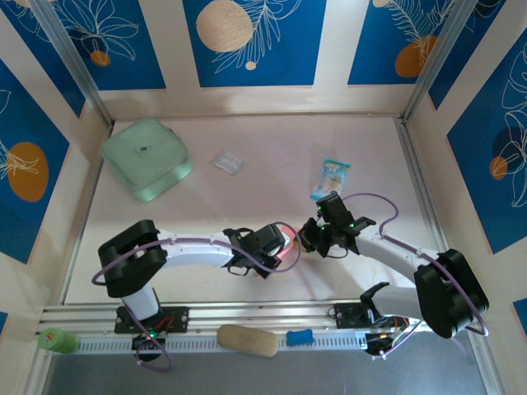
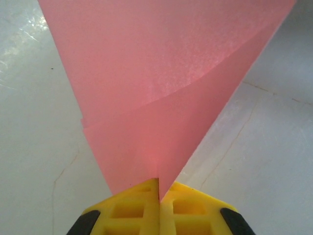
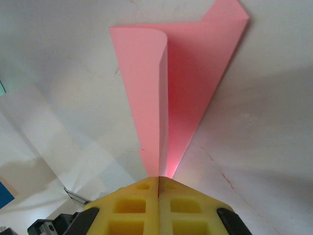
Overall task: Fold a paper plane with a square sheet of paper (pick it up from the middle)
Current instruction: Perform the fifth fold on the wing at the bottom-center of the table.
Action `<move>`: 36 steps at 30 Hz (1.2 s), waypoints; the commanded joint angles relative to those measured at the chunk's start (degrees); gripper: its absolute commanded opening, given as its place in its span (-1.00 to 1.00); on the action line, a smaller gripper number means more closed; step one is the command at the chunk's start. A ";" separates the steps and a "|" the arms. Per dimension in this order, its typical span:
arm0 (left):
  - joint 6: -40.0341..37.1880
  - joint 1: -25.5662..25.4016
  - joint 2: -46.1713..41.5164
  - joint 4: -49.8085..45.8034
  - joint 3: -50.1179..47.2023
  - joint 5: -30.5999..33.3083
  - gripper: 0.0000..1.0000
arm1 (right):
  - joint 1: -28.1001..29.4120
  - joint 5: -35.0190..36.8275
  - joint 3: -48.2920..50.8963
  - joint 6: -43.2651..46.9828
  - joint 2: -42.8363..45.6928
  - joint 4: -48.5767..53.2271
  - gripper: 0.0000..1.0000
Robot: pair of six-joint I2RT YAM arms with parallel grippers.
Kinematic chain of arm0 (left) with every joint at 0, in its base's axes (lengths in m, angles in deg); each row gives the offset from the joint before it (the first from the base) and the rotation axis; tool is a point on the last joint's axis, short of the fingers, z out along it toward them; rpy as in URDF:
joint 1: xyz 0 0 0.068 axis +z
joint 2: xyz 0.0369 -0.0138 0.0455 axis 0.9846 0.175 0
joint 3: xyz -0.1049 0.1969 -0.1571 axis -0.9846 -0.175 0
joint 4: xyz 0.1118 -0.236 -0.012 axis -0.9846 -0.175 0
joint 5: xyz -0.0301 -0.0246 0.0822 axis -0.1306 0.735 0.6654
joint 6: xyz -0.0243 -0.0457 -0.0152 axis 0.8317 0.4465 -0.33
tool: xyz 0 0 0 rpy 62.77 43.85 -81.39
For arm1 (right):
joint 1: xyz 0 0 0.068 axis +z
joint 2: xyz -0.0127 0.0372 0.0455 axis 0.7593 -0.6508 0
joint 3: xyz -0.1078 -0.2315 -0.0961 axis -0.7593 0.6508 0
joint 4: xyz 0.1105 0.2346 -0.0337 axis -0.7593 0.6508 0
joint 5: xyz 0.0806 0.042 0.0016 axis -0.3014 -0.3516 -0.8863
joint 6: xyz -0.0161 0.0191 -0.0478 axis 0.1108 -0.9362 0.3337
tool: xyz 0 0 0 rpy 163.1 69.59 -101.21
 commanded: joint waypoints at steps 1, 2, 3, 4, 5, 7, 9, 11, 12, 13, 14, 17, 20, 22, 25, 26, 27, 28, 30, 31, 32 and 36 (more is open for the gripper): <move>-0.73 -0.55 1.80 0.02 1.10 -2.36 -1.00 | -0.45 -0.98 0.95 -0.22 0.60 1.01 -0.89; -0.61 -0.51 2.20 0.05 1.14 -3.01 -1.00 | -0.52 -0.70 0.78 0.04 0.96 1.49 -0.83; -0.40 -0.49 2.52 -0.03 1.27 -3.34 -1.00 | -0.60 -0.26 0.64 0.39 1.45 2.34 -0.76; -0.13 -0.49 2.80 -0.21 1.44 -3.59 -1.00 | -0.83 0.30 0.50 0.78 2.04 3.38 -0.71; -0.03 -0.53 3.13 -0.26 1.69 -3.99 -1.00 | -1.09 0.65 0.40 1.13 2.66 4.26 -0.68; 0.15 -0.49 3.66 -0.48 2.14 -4.74 -1.00 | -1.86 1.48 0.54 1.74 4.52 6.12 -0.57; 0.41 -0.41 3.96 -0.61 2.46 -5.27 -1.00 | -2.70 1.66 0.82 2.34 6.49 7.28 -0.52; 0.64 -0.32 4.15 -0.49 2.81 -6.14 -1.00 | -3.40 1.62 1.47 3.09 8.55 7.49 -0.51; 0.83 -0.18 4.41 -0.62 3.14 -6.64 -1.00 | -3.67 1.78 1.84 3.36 9.69 7.57 -0.50; 1.29 -0.07 4.66 -0.96 3.66 -7.00 -1.00 | -3.94 2.15 2.19 3.74 10.89 7.81 -0.50; 1.74 0.12 4.89 -1.31 4.03 -7.46 -1.00 | -4.05 2.83 2.47 3.93 11.79 8.12 -0.50; 2.76 1.06 5.71 -0.32 4.36 -11.38 -1.00 | -4.06 4.47 4.04 5.96 15.39 7.32 -0.49; 4.57 2.14 6.13 2.20 3.75 -15.47 -1.00 | -3.53 5.04 5.33 9.56 18.02 5.56 -0.48; 6.05 3.10 6.43 4.87 2.77 -18.74 -1.00 | -3.11 5.14 5.44 12.33 19.15 5.95 -0.51; 8.38 4.59 6.82 8.97 1.18 -22.87 -1.00 | -3.00 4.88 6.11 13.00 20.80 5.91 -0.55; 9.10 5.05 7.02 9.94 0.78 -24.00 -1.00 | -3.00 4.58 6.63 12.80 21.34 5.64 -0.56; 9.84 5.51 7.21 11.09 0.31 -25.16 -1.00 | -3.00 3.44 7.35 12.79 21.78 4.40 -0.56; 10.62 5.96 7.36 12.32 -0.14 -26.15 -1.00 | -3.00 1.85 8.28 12.92 22.19 2.73 -0.57; 11.96 6.73 7.56 14.06 -1.01 -27.54 -1.00 | -3.00 0.09 9.73 12.25 22.42 0.33 -0.58; 12.56 7.09 7.66 14.93 -1.38 -28.28 -1.00 | -3.00 -0.13 10.35 11.84 22.65 -0.03 -0.59; 12.81 7.36 7.83 15.45 -1.57 -28.75 -1.00 | -2.92 -0.32 10.75 11.70 22.75 -0.29 -0.61; 14.24 8.10 8.66 16.67 -1.89 -29.97 -1.00 | -2.66 -1.35 12.67 11.43 23.86 -1.78 -0.67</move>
